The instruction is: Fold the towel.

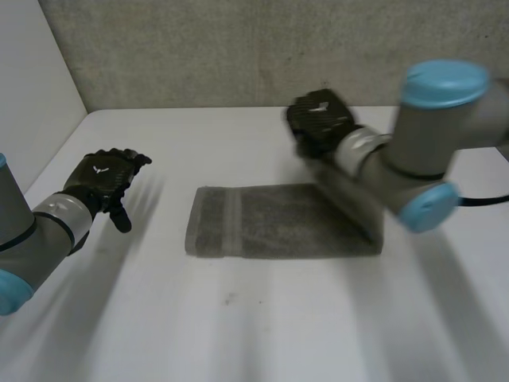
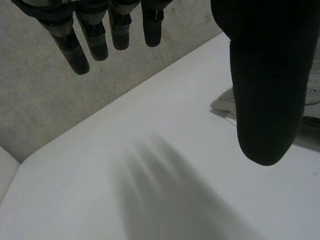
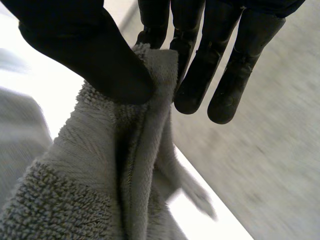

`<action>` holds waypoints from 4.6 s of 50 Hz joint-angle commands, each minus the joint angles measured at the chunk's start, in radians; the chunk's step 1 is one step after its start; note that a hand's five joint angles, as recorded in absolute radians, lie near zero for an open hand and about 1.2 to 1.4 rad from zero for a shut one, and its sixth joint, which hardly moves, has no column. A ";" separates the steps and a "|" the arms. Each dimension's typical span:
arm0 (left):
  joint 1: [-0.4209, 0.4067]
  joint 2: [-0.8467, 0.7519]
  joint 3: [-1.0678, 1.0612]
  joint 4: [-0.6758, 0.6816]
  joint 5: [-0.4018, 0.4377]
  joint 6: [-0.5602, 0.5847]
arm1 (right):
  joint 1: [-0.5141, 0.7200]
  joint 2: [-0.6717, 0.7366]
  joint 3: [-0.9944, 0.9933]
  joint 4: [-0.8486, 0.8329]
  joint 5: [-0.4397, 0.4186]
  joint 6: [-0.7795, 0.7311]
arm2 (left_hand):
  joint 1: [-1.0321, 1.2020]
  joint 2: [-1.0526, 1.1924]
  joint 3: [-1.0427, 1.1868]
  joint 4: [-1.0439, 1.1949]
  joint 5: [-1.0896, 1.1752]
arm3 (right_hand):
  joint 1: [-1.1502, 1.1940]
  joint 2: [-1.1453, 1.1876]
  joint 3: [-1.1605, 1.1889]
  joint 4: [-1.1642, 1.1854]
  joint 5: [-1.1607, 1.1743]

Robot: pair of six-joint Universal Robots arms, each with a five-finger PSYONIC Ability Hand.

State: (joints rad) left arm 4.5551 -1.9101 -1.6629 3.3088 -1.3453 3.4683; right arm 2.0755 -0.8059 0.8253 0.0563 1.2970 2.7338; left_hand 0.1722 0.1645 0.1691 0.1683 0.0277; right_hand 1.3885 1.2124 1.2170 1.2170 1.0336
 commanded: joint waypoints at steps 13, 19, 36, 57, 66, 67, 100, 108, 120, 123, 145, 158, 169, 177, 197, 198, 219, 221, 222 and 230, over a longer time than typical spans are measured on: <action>0.002 -0.001 -0.003 0.000 0.000 -0.001 | 0.325 0.337 -0.219 0.017 -0.105 0.156 | 0.002 0.010 0.005 0.006 -0.028 | 0.008 0.184 0.179 0.179 0.188; 0.002 -0.001 -0.003 0.000 0.000 -0.001 | 0.325 0.341 -0.229 0.126 -0.104 0.146 | 0.002 0.010 0.005 0.006 -0.028 | -1.151 -0.975 -0.979 -0.979 -0.970; -0.100 -0.006 0.020 0.040 0.000 -0.093 | 0.034 -0.111 0.269 0.085 -0.073 0.175 | 0.015 0.023 0.018 0.019 -0.015 | -1.214 -1.038 -1.042 -1.042 -1.034; -0.284 -0.280 0.282 0.028 0.008 -0.337 | -0.074 -0.183 0.676 -0.167 -0.028 0.077 | 0.047 0.055 0.050 0.051 0.017 | -0.837 -0.661 -0.666 -0.666 -0.657; -0.304 -0.326 0.331 0.006 0.035 -0.429 | -0.072 -0.156 0.693 -0.208 -0.024 0.037 | 0.047 0.055 0.050 0.051 0.017 | -0.755 -0.578 -0.583 -0.583 -0.574; -0.306 -0.326 0.334 0.006 0.052 -0.442 | -0.075 -0.154 0.695 -0.210 -0.024 0.034 | 0.047 0.055 0.050 0.051 0.017 | -0.755 -0.578 -0.583 -0.583 -0.574; -0.300 -0.478 0.499 -0.012 -0.365 -0.278 | -0.083 -0.157 0.727 -0.260 0.056 -0.028 | 0.162 0.169 0.165 0.166 0.132 | -0.479 -0.303 -0.308 -0.308 -0.299; -0.317 -0.414 0.399 -0.012 -0.348 -0.275 | -0.084 -0.173 0.735 -0.273 0.064 -0.031 | 0.126 0.134 0.130 0.130 0.096 | -0.025 0.151 0.147 0.147 0.156; -0.334 -0.251 0.267 -0.011 -0.305 -0.276 | -0.098 -0.249 0.733 -0.326 0.104 -0.164 | 0.056 0.064 0.059 0.060 0.026 | 0.008 0.184 0.179 0.179 0.188; -0.320 -0.199 0.241 -0.009 -0.305 -0.276 | -0.086 -0.257 0.669 -0.331 0.100 -0.289 | 0.047 0.055 0.050 0.051 0.017 | 0.008 0.184 0.179 0.179 0.188; -0.094 -0.026 0.057 0.000 -0.204 -0.276 | 0.322 0.146 0.133 0.103 -0.124 -0.493 | 0.035 0.043 0.039 0.039 0.005 | -0.247 -0.071 -0.075 -0.075 -0.066; -0.171 -0.038 0.129 -0.005 -0.201 -0.282 | 0.161 -0.194 0.367 -0.107 -0.122 0.053 | 0.062 0.070 0.065 0.066 0.032 | -1.214 -1.038 -1.042 -1.042 -1.034; -0.370 -0.127 0.256 -0.025 -0.213 -0.336 | -0.006 -0.285 0.477 -0.110 -0.008 0.340 | 0.068 0.075 0.071 0.072 0.038 | -1.214 -1.038 -1.042 -1.042 -1.034; -0.473 -0.230 0.331 -0.092 -0.232 -0.448 | -0.054 -0.228 0.436 -0.035 -0.012 0.428 | 0.115 0.122 0.118 0.119 0.085 | -1.214 -1.038 -1.042 -1.042 -1.034; -0.427 -0.277 0.209 -0.071 -0.406 -0.371 | 0.028 0.131 0.088 0.194 -0.120 0.350 | 0.082 0.090 0.086 0.086 0.052 | -1.214 -1.038 -1.042 -1.042 -1.034; -0.423 -0.282 0.198 -0.051 -0.406 -0.338 | 0.032 0.149 0.075 0.194 -0.120 0.321 | 0.077 0.084 0.080 0.081 0.047 | -1.214 -1.038 -1.042 -1.042 -1.034; -0.407 -0.119 0.167 -0.006 -0.377 -0.239 | 0.038 -0.029 0.035 0.175 -0.101 0.245 | 0.047 0.055 0.050 0.051 0.017 | -1.214 -1.038 -1.042 -1.042 -1.034; -0.403 -0.076 0.169 -0.008 -0.371 -0.238 | 0.037 -0.075 0.046 0.158 -0.099 0.261 | 0.038 0.046 0.042 0.042 0.008 | -1.214 -1.038 -1.042 -1.042 -1.034; -0.401 -0.034 0.169 -0.008 -0.365 -0.238 | 0.029 -0.120 0.063 0.140 -0.090 0.279 | 0.038 0.046 0.042 0.042 0.008 | -1.214 -1.038 -1.042 -1.042 -1.034; -0.332 0.157 0.175 -0.044 -0.350 -0.236 | 0.011 -0.340 0.219 0.037 0.087 0.305 | 0.033 0.040 0.036 0.036 0.002 | -1.214 -1.038 -1.042 -1.042 -1.034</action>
State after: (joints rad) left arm 4.1699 -1.8681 -1.4888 3.2950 -1.7041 3.2310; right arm 2.1000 -1.0221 0.9454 0.1594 1.2637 3.0298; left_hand 0.1973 0.1938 0.1959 0.2250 0.0299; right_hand 0.1792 0.1725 0.1665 0.1751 0.0145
